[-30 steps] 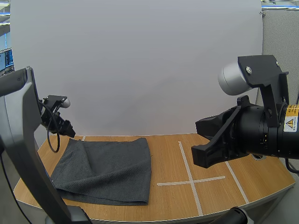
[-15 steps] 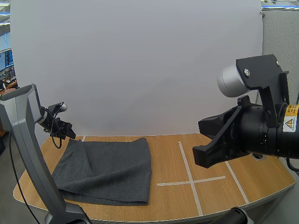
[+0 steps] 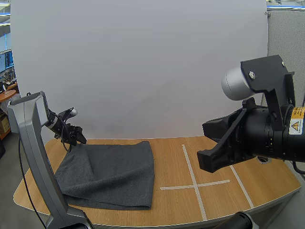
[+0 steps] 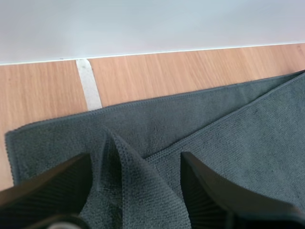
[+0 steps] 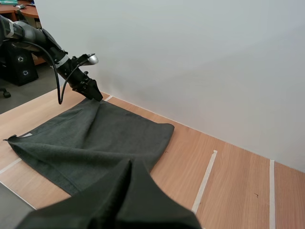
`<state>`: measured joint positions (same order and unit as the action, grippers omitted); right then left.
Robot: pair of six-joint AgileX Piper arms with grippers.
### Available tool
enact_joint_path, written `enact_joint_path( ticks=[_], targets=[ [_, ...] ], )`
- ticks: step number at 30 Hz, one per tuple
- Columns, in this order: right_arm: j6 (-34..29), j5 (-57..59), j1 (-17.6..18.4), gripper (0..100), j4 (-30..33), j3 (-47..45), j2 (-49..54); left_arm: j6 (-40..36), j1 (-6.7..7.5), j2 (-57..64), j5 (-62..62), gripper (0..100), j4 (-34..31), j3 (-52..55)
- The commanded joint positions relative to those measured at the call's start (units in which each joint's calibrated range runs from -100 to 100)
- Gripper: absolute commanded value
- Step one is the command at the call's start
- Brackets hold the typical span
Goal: Fold the towel
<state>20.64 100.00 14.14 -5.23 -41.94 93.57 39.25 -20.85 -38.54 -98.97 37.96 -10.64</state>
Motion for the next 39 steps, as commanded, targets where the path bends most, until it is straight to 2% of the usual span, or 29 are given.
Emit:
enact_joint_path(
  ticks=[1, 19, 21, 26, 28, 39],
  targets=[
    [0.6, 0.0, -0.2, 0, 0.5, -0.2, 0.3, -0.8, 0.27, -0.2, -1.0, 87, 0.3, -0.4],
    [0.6, 0.0, -0.2, 0, 0.5, -0.2, 0.3, -1.8, 0.27, -4.5, -0.1, 86, -0.1, -0.7],
    [0.6, 0.0, -0.2, 0, 0.5, -0.2, 0.3, -1.8, 0.27, -4.5, -0.3, 81, 0.6, -0.7],
    [0.6, 0.0, -0.2, 0, 0.5, -0.2, 0.3, -1.8, 0.27, -4.5, -0.3, 47, 2.9, -0.7],
    [0.6, 0.0, -0.2, 0, 0.5, -0.2, 0.3, -1.8, 0.27, -4.5, -0.7, 40, 3.1, -0.7],
    [0.6, 0.0, -0.2, 0, 0.5, -0.2, 0.3, -1.5, 0.27, -3.4, -1.0, 38, 2.0, -1.8]
  ],
)
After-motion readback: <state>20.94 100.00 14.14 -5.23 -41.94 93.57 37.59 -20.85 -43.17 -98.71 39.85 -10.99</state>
